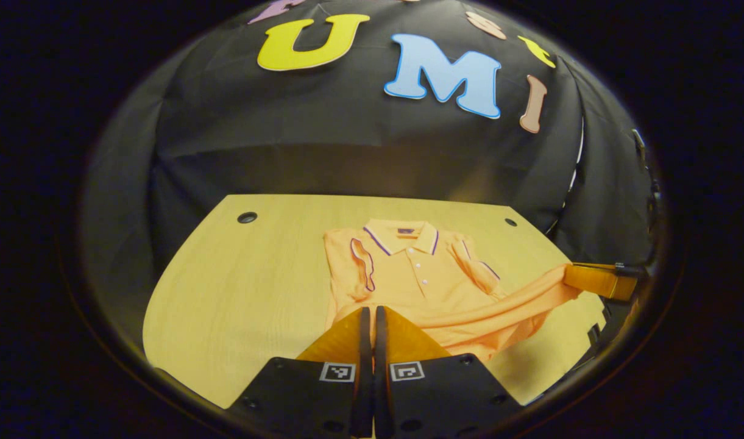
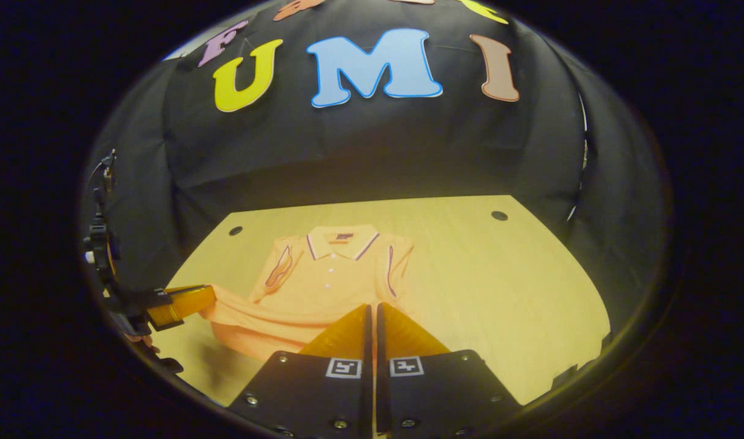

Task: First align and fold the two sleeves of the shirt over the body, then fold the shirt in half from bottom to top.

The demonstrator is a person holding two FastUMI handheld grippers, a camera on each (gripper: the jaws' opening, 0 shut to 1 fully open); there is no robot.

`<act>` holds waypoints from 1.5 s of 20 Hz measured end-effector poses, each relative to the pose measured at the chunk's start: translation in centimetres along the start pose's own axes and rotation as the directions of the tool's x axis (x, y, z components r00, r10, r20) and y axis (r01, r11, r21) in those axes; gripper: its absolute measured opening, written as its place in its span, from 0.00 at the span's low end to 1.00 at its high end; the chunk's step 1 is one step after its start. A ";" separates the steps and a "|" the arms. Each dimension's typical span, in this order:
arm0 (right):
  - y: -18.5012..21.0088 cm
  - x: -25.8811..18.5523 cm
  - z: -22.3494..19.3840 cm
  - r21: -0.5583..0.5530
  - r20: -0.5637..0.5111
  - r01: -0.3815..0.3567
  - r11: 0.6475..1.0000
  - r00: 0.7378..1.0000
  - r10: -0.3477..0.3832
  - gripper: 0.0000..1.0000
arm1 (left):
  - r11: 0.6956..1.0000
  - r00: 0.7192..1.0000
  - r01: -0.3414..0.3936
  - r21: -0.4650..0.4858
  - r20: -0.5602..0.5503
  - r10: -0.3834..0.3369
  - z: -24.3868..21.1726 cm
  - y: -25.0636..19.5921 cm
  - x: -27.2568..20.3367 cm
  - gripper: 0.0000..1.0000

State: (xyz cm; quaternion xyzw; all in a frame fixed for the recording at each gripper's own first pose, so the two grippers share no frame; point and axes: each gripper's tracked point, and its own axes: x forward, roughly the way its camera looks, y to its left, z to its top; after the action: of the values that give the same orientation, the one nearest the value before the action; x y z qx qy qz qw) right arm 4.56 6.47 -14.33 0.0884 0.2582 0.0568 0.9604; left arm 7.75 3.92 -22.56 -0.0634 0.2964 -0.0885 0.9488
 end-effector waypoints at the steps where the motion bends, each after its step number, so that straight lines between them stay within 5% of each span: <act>1: 0.0 0.7 0.9 -0.004 0.006 0.013 1.000 1.000 -0.013 0.03 | 1.000 1.000 0.013 0.003 0.002 -0.013 0.8 0.1 0.9 0.07; 17: -1.5 13.4 10.7 -0.077 0.093 0.074 0.994 0.993 -0.067 0.03 | 0.999 0.989 0.013 0.042 0.146 -0.019 11.3 1.4 14.2 0.06; 30: -2.9 21.4 9.2 -0.078 0.014 0.152 0.985 0.988 -0.152 0.02 | 0.997 0.989 -0.029 0.077 0.150 0.017 10.9 2.6 21.9 0.06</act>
State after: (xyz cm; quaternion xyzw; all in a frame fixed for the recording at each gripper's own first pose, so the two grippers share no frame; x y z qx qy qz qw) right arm 27.82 5.63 -17.43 0.0304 0.2579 -0.0068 0.9657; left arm 32.09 2.67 -26.19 -0.0289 0.2214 -0.0842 0.9711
